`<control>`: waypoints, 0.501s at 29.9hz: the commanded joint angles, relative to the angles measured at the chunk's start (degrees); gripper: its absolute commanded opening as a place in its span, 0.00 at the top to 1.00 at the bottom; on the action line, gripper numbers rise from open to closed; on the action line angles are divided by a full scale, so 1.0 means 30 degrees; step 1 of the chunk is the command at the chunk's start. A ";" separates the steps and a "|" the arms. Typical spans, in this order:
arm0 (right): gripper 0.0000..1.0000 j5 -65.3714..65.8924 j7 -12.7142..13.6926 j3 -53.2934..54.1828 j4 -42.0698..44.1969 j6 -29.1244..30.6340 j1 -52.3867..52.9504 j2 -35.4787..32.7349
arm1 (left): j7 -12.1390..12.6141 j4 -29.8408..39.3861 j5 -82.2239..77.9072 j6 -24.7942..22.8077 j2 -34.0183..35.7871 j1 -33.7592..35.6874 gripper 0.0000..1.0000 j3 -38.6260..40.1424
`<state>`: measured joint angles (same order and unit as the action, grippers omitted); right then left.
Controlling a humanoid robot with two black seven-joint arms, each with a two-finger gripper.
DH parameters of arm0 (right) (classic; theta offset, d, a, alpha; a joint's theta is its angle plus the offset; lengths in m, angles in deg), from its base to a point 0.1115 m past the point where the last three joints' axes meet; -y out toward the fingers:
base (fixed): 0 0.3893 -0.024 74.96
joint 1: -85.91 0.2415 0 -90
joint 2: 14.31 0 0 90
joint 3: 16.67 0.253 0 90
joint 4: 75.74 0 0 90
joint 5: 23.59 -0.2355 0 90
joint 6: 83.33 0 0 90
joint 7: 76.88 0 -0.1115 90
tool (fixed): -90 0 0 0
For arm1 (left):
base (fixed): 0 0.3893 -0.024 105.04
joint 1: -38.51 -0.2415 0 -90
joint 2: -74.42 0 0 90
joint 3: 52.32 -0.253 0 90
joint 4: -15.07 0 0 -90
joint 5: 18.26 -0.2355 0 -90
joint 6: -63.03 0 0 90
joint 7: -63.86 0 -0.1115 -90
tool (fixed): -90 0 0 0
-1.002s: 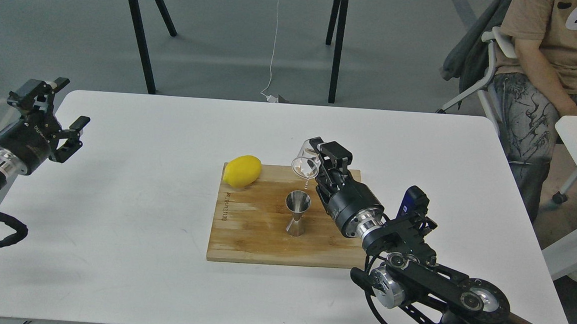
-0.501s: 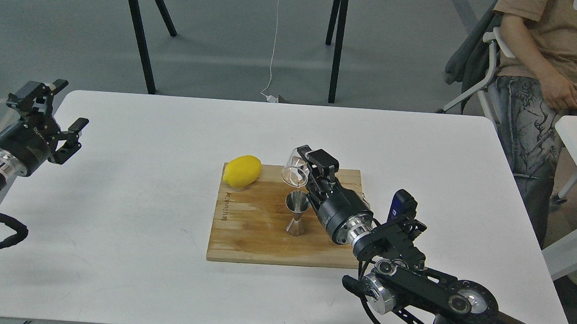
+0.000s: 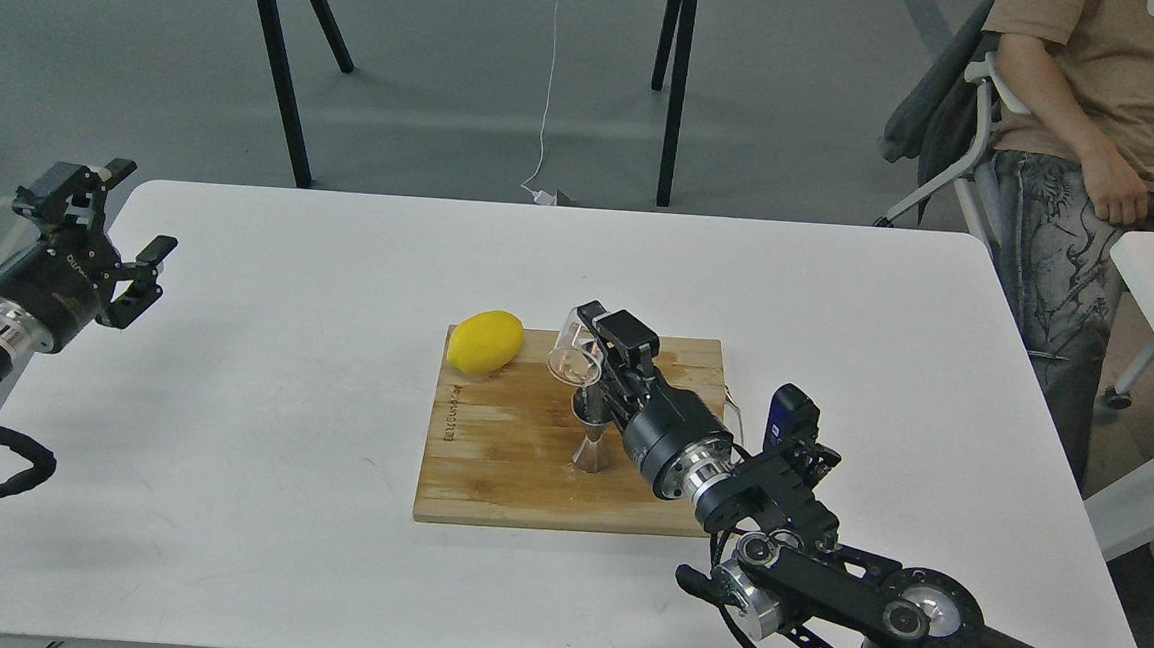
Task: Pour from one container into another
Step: 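Tilt the glass with the right gripper to pour into the jigger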
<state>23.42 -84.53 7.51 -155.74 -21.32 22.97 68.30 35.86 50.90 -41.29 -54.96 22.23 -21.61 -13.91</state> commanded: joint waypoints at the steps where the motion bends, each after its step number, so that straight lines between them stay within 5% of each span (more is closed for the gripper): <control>1: 0.61 0.0265 0.0002 0.0025 0.0151 0.0000 0.0002 -0.0029 | 0.0000 0.0011 -0.0030 0.0000 -0.0006 -0.0001 0.05 0.0000; 15: 0.61 0.1524 -0.0028 -0.0004 0.0474 0.0000 0.0031 -0.0029 | 0.0000 -0.0018 -0.0030 0.0000 -0.0006 -0.0001 0.05 0.0000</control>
<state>27.27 -84.61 7.50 -154.61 -21.32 23.06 68.22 35.86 50.88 -41.38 -54.97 22.22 -21.60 -13.91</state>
